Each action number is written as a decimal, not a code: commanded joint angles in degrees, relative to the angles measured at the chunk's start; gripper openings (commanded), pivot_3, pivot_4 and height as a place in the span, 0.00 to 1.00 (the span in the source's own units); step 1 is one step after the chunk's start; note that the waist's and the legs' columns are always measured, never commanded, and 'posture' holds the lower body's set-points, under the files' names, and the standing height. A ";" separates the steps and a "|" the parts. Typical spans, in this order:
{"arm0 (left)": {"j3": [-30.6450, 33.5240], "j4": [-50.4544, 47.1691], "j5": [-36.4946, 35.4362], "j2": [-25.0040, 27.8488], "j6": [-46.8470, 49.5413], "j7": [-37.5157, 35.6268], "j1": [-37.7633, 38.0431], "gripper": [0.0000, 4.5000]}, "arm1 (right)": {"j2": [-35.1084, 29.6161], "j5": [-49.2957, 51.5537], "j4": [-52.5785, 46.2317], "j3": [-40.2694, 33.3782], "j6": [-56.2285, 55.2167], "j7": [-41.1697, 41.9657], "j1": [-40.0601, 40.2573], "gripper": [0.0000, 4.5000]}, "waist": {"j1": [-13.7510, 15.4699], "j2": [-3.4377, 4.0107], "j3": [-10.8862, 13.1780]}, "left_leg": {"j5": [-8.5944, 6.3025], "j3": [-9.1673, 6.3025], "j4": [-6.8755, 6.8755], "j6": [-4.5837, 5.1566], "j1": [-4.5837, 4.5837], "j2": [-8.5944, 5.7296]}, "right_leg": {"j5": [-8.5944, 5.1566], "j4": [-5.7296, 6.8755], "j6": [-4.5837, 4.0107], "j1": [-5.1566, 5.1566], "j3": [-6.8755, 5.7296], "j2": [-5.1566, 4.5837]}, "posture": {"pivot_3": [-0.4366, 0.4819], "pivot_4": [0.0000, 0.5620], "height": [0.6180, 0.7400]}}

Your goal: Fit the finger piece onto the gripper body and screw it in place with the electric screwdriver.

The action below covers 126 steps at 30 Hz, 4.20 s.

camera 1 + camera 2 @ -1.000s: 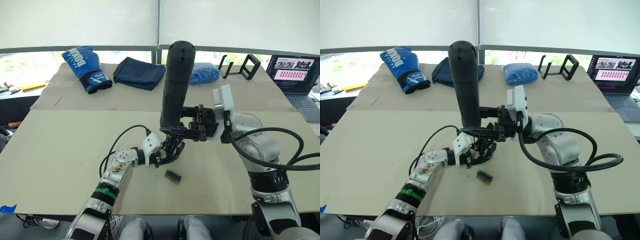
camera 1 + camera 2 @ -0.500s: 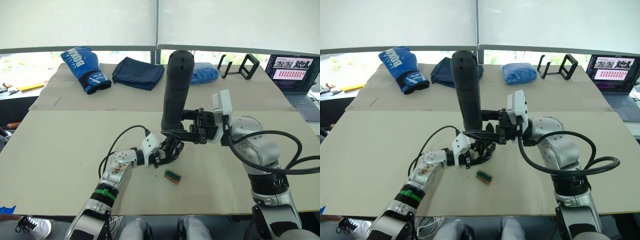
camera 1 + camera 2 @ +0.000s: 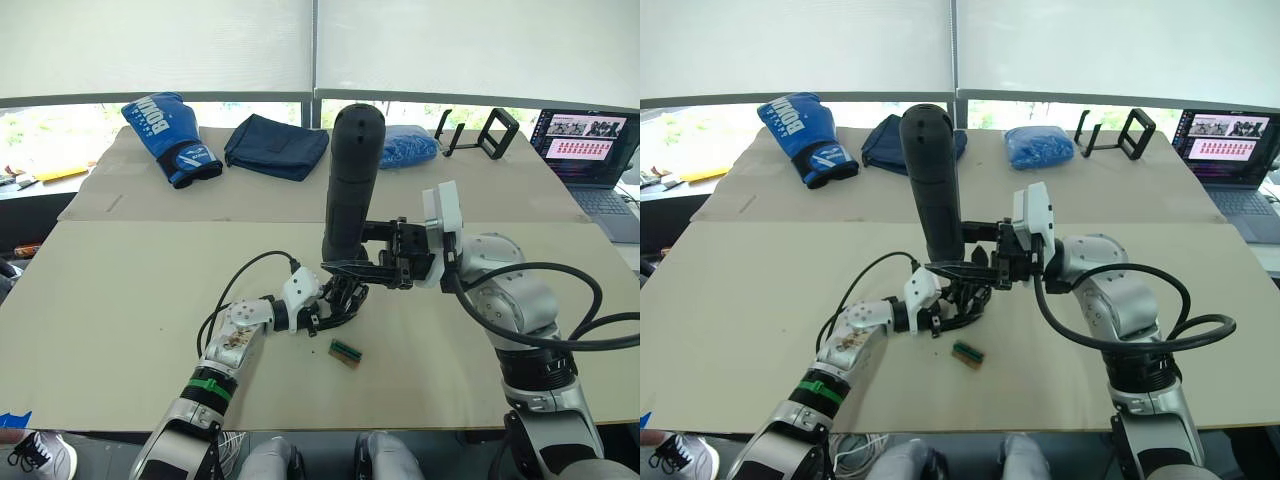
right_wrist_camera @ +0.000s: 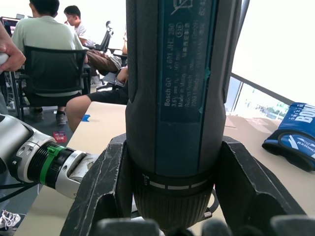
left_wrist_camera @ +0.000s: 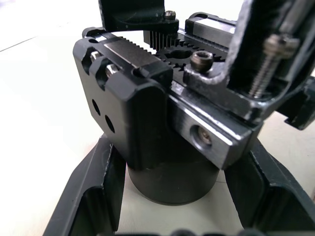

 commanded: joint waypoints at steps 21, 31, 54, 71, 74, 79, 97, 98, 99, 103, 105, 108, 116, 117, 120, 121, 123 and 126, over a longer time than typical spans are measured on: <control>-1.20 0.99 0.48 -0.40 0.53 -0.34 1.41 0.51 | -0.34 1.14 -3.45 -0.15 0.52 -1.72 -2.76 0.42 | 0.02 0.00 0.00 | 0.00 0.00 0.00 0.00 0.00 0.00 | 0.00 0.00 0.00 0.00 0.00 -0.01 | 0.48 0.27 1.00; -1.14 1.10 0.47 -0.50 0.48 -0.27 1.38 0.51 | -0.25 0.70 -3.30 -0.02 -0.32 -1.61 -2.03 0.42 | 0.04 0.00 0.00 | 0.00 -0.01 0.00 0.00 0.00 0.00 | 0.00 0.00 0.00 0.00 0.00 0.00 | 0.48 0.27 1.00; -1.16 0.67 0.45 -0.35 0.81 -0.33 1.47 0.51 | 0.36 0.05 -3.10 -0.10 -1.56 -2.25 -0.97 0.42 | 0.04 0.01 0.00 | 0.00 -0.01 0.00 0.00 0.01 0.00 | 0.00 0.00 0.00 0.01 0.00 -0.01 | 0.48 0.27 1.00; -1.19 0.79 0.43 -0.42 0.99 -0.40 1.25 0.51 | -0.29 0.69 -2.85 -0.77 -1.00 -1.87 -1.84 0.42 | 0.05 0.01 0.00 | 0.00 -0.01 0.00 0.00 0.01 0.00 | 0.00 0.00 0.00 0.01 0.00 -0.01 | 0.48 0.27 1.00; -1.18 0.84 0.44 -0.44 0.97 -0.38 1.21 0.51 | -0.42 0.84 -2.98 -0.78 -0.81 -1.77 -1.76 0.42 | 0.04 0.01 0.00 | 0.00 -0.01 0.00 0.00 0.01 0.00 | 0.00 0.00 0.00 0.01 0.00 -0.01 | 0.48 0.27 1.00; -1.21 0.82 0.43 -0.45 1.02 -0.41 1.23 0.51 | -0.41 1.31 -3.58 -0.81 -0.53 -1.77 -1.59 0.42 | 0.05 0.01 0.00 | 0.00 0.00 0.00 0.00 0.01 0.00 | 0.00 0.00 0.00 0.01 0.00 -0.01 | 0.48 0.27 1.00; -1.40 0.90 0.50 -0.62 0.83 -0.51 1.28 0.51 | -1.62 2.52 -4.94 -0.97 0.00 -1.71 -0.71 0.42 | 0.07 0.01 0.00 | 0.00 -0.01 0.00 0.00 0.01 0.00 | 0.00 0.00 0.00 0.01 0.00 -0.03 | 0.48 0.27 1.00; -1.41 0.92 0.51 -0.62 0.80 -0.53 1.26 0.51 | -1.57 2.44 -4.87 -0.94 -0.11 -1.73 -0.72 0.42 | 0.08 0.01 0.00 | 0.00 -0.01 0.00 0.00 0.01 0.00 | 0.00 0.00 0.00 0.01 0.00 -0.03 | 0.48 0.27 1.00; -1.41 0.93 0.51 -0.62 0.80 -0.54 1.24 0.51 | -1.55 2.42 -4.82 -0.91 -0.13 -1.73 -0.72 0.42 | 0.09 0.01 0.00 | 0.00 -0.01 0.00 0.00 0.01 0.00 | 0.00 0.00 0.00 0.01 0.00 -0.03 | 0.48 0.27 1.00; -1.44 0.97 0.54 -0.66 0.83 -0.56 1.17 0.51 | -1.30 2.12 -4.47 -0.77 -0.50 -1.79 -0.71 0.42 | 0.10 0.01 0.00 | 0.00 -0.02 0.00 0.00 0.01 0.00 | 0.00 -0.01 0.00 0.01 0.00 -0.03 | 0.48 0.27 1.00; -1.43 0.96 0.53 -0.65 0.85 -0.55 1.18 0.51 | -1.13 1.87 -4.32 -0.65 -0.77 -1.86 -0.67 0.42 | 0.10 0.01 0.00 | 0.00 -0.02 0.00 0.00 0.01 0.00 | 0.00 0.00 0.00 0.01 0.00 -0.03 | 0.48 0.27 1.00; -1.43 0.89 0.53 -0.66 0.88 -0.52 1.22 0.51 | -0.90 1.62 -4.20 -0.54 -0.99 -1.95 -0.62 0.42 | 0.10 0.01 0.00 | 0.00 -0.02 0.00 0.00 0.01 0.00 | 0.00 -0.01 0.00 0.01 0.00 -0.03 | 0.48 0.27 1.00; -1.43 0.76 0.50 -0.71 0.93 -0.44 1.36 0.51 | -0.63 1.25 -4.07 -0.55 -1.29 -2.10 -0.55 0.42 | 0.10 0.01 0.00 | 0.00 -0.02 0.00 0.00 0.01 0.00 | 0.00 -0.01 0.00 0.01 0.00 -0.03 | 0.48 0.27 1.00; -1.42 0.76 0.49 -0.73 0.94 -0.42 1.36 0.51 | -0.60 1.23 -4.05 -0.56 -1.31 -2.13 -0.56 0.42 | 0.10 0.01 0.00 | 0.00 -0.02 0.00 0.00 0.01 0.00 | 0.00 -0.01 0.00 0.01 0.00 -0.03 | 0.48 0.27 1.00; -1.39 0.76 0.50 -0.75 0.91 -0.34 1.38 0.51 | -0.53 1.13 -3.96 -0.52 -1.39 -2.15 -0.55 0.42 | 0.10 0.01 0.00 | 0.00 -0.01 0.00 0.00 0.01 0.00 | 0.00 0.00 0.00 0.01 0.00 -0.03 | 0.48 0.27 1.00; -1.39 0.76 0.50 -0.76 0.91 -0.33 1.38 0.51 | -0.51 1.10 -3.94 -0.49 -1.40 -2.13 -0.54 0.42 | 0.10 0.01 0.00 | 0.00 -0.01 0.00 0.00 0.01 0.00 | 0.00 -0.01 0.00 0.01 0.00 -0.03 | 0.48 0.27 1.00; -1.34 0.81 0.48 -0.76 0.98 -0.33 1.28 0.51 | -0.44 1.01 -3.76 -0.39 -1.40 -2.13 -0.61 0.42 | 0.11 0.01 0.00 | 0.00 -0.01 0.00 0.00 0.01 0.00 | 0.00 -0.01 0.00 0.01 0.00 -0.03 | 0.48 0.27 1.00; -1.31 0.84 0.47 -0.76 1.03 -0.31 1.24 0.51 | -0.42 0.88 -3.65 -0.28 -1.42 -2.09 -0.58 0.42 | 0.11 0.01 0.00 | 0.00 -0.02 0.00 0.00 0.01 0.00 | 0.00 0.00 0.00 0.01 0.00 -0.03 | 0.48 0.27 1.00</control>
